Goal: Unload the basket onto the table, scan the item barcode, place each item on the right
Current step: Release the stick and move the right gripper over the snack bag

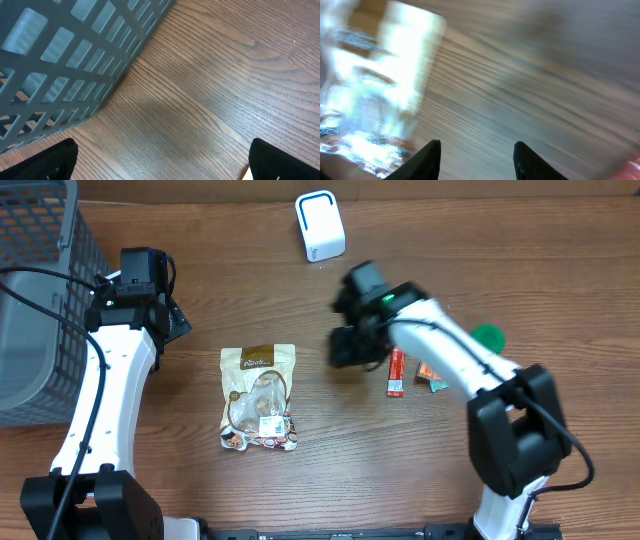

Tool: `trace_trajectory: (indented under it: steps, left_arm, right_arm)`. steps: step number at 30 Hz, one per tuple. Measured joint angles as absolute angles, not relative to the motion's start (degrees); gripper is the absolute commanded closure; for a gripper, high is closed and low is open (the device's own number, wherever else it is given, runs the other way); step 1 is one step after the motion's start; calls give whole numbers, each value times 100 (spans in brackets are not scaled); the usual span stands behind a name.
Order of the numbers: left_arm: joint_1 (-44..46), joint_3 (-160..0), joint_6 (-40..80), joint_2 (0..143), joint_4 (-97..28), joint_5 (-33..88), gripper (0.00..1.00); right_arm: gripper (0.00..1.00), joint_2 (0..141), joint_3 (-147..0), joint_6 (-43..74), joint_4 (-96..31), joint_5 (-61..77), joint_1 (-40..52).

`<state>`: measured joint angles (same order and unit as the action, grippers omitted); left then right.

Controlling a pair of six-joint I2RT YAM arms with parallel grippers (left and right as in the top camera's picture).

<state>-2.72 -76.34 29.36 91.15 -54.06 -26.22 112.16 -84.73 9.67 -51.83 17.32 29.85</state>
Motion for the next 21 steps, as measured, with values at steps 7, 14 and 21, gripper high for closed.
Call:
trace_trajectory:
  steps: [7,14,21]
  left_arm:
    - [-272,-7634,2936,9115,-5406,-2622,0]
    - [-272,-7634,2936,9115,-5404,-2622,0]
    - [-272,-7634,2936,9115,-5406,-2620,0]
  right_arm:
    - [51,11227,-8473,1140,-3363,1251,4663]
    - [51,11688,-8473,1175,-2672,156,5660]
    - [53,12132,-8473,1387,-2759,-537,5675]
